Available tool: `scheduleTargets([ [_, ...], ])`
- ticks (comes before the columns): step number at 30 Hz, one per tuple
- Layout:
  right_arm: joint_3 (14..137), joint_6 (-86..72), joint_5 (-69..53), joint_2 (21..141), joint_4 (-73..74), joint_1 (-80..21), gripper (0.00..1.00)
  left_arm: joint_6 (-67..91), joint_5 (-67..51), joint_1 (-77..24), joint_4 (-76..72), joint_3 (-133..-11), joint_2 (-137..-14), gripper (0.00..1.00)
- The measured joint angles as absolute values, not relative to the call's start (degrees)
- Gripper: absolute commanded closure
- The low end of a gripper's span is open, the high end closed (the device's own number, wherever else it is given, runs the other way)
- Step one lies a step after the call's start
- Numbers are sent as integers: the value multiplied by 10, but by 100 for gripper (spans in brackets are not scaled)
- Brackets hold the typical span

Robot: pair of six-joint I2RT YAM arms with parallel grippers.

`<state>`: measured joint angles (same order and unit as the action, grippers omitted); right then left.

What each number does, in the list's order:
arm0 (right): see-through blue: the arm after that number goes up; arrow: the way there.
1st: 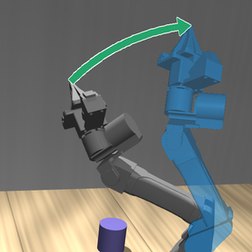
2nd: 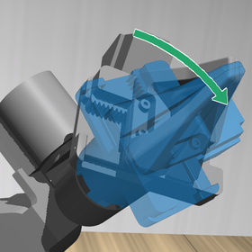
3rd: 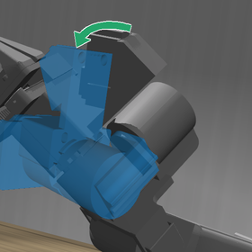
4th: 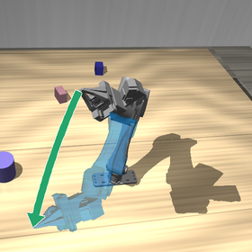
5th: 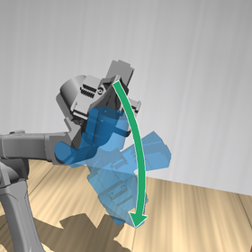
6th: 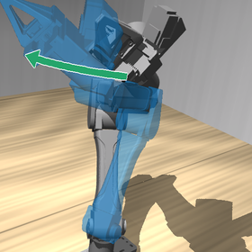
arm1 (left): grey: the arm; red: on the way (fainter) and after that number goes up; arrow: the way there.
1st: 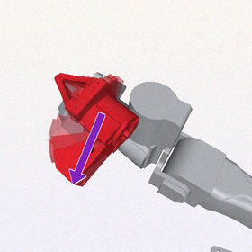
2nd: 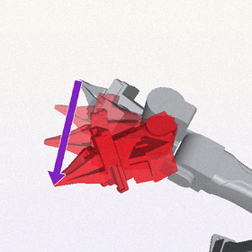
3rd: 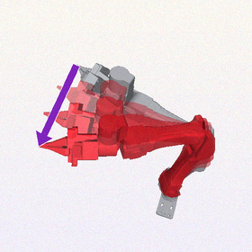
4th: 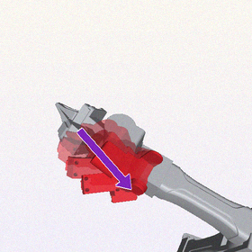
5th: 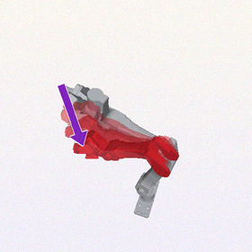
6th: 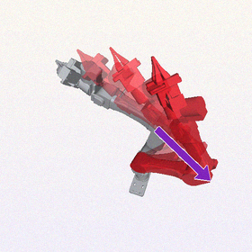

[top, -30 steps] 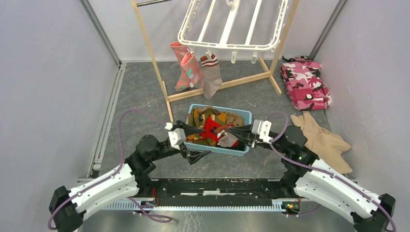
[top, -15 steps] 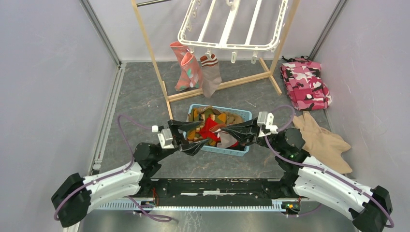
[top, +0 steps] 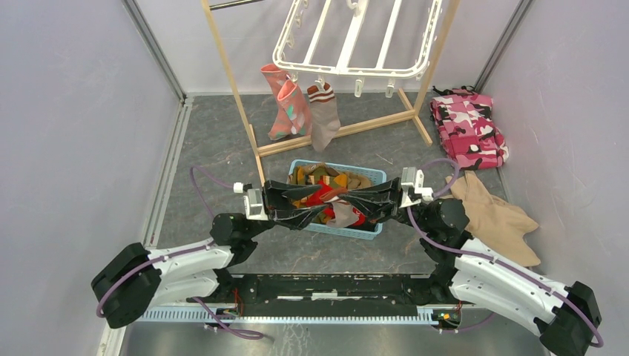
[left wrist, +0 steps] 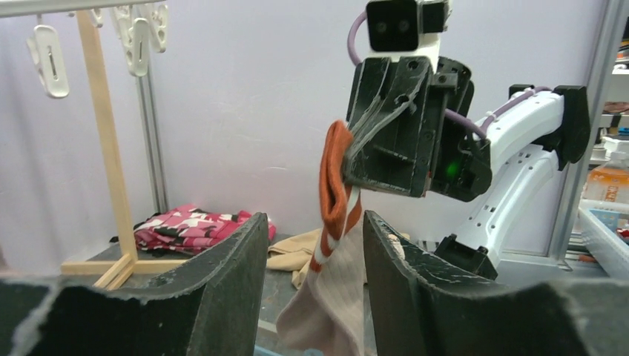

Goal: Clip the socks to the hanger
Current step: Pick up the sock from the bin.

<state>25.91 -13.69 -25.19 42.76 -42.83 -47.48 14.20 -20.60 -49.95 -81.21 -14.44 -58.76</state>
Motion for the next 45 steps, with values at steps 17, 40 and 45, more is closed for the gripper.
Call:
scheduleTargets([
  [17, 255, -161, -255, 442, -452, -468, 100, 185, -231, -500, -854, -156, -626, 82],
  [40, 261, -63, -223, 411, -387, -403, 35, 69, -195, -500, -465, -260, -462, 98],
  [45, 277, -56, -223, 434, -417, -345, 28, 1, -168, -500, -312, -298, -434, 98],
])
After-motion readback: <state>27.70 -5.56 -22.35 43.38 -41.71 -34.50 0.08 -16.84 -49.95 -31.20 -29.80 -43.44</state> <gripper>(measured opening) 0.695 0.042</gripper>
